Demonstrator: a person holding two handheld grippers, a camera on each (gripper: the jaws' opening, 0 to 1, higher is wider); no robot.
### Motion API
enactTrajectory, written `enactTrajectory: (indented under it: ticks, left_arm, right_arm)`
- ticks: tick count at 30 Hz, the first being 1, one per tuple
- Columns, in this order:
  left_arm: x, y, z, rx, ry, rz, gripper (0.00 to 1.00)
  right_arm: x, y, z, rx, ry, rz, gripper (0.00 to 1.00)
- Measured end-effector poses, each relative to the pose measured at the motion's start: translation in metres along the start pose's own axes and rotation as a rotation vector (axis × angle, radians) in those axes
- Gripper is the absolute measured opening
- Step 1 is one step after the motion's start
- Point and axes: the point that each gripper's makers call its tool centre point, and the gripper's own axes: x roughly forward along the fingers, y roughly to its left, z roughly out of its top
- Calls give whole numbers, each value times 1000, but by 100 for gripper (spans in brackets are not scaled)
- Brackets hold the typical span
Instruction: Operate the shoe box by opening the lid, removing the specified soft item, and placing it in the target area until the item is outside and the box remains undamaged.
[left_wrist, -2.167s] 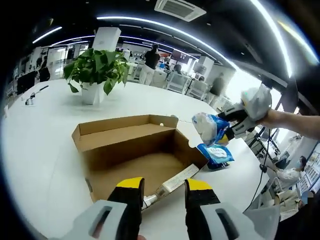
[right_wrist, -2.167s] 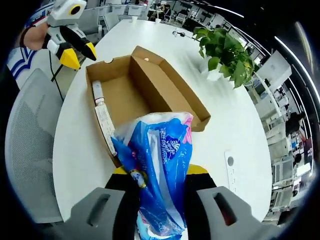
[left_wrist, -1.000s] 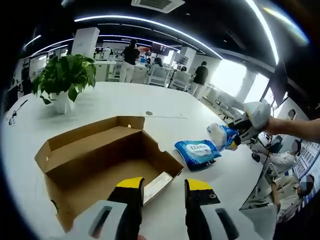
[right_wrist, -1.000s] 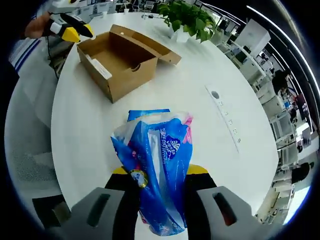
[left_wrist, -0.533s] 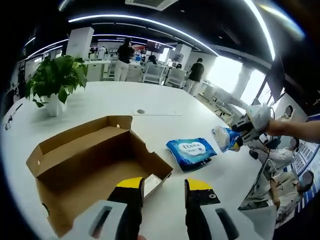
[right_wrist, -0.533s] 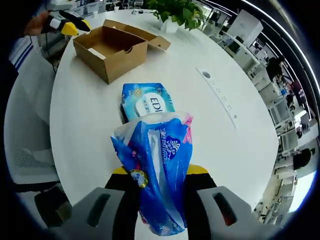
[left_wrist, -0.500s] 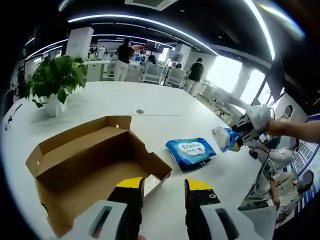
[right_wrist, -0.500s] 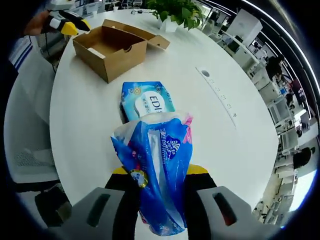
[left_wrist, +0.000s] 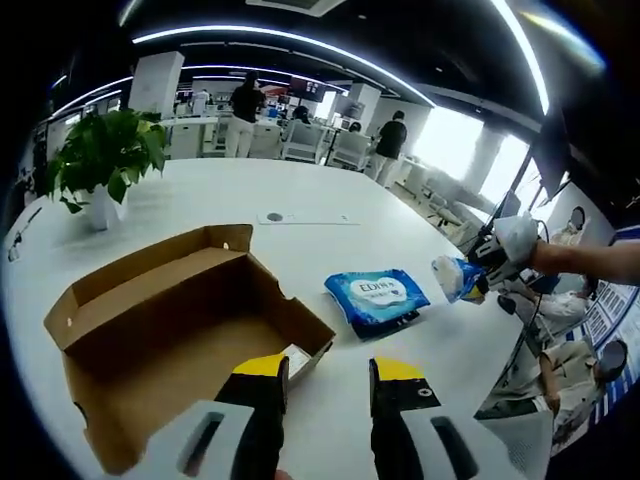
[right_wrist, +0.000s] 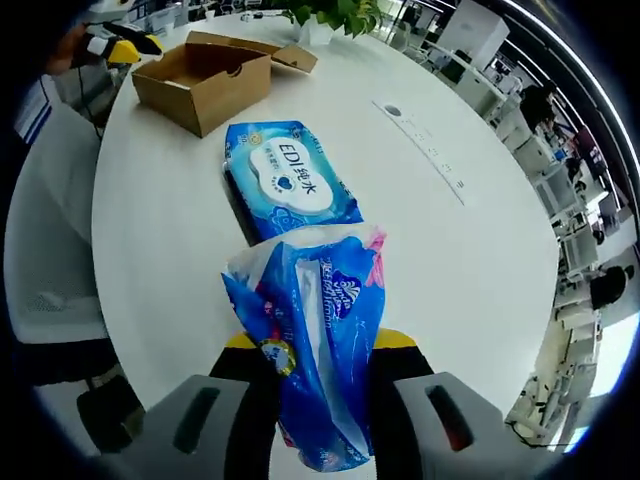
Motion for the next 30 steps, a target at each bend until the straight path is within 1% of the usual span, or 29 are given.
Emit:
enactTrajectory:
  ticks: [4, 9, 12, 14, 18, 21, 26, 30]
  left_arm:
    - [-3, 4, -1, -4, 0, 12, 32]
    - [-11, 13, -1, -16, -1, 33, 32]
    - [-20, 20, -3, -31, -9, 58, 32]
    - [-25, 24, -5, -38, -12, 73, 32]
    - [-37, 33, -12, -61, -17, 104, 32]
    - [-47, 38, -18, -75, -18, 120, 33]
    - [-67, 51, -30, -103, -22, 168, 33]
    - [-82, 59, -39, -124, -25, 202, 32]
  right_arm:
    - [8, -6, -5, -27, 21, -4, 29]
    - [20, -10, -7, -58, 40, 4, 30]
    - [28, -13, -9, -92, 58, 7, 30]
    - [34, -16, -12, -131, 84, -2, 31]
    - [46, -15, -13, -151, 105, 21, 31]
    - [56, -16, -14, -188, 130, 28, 32]
    - [67, -20, -14, -227, 149, 40, 32]
    - [76, -21, -13, -238, 157, 59, 34]
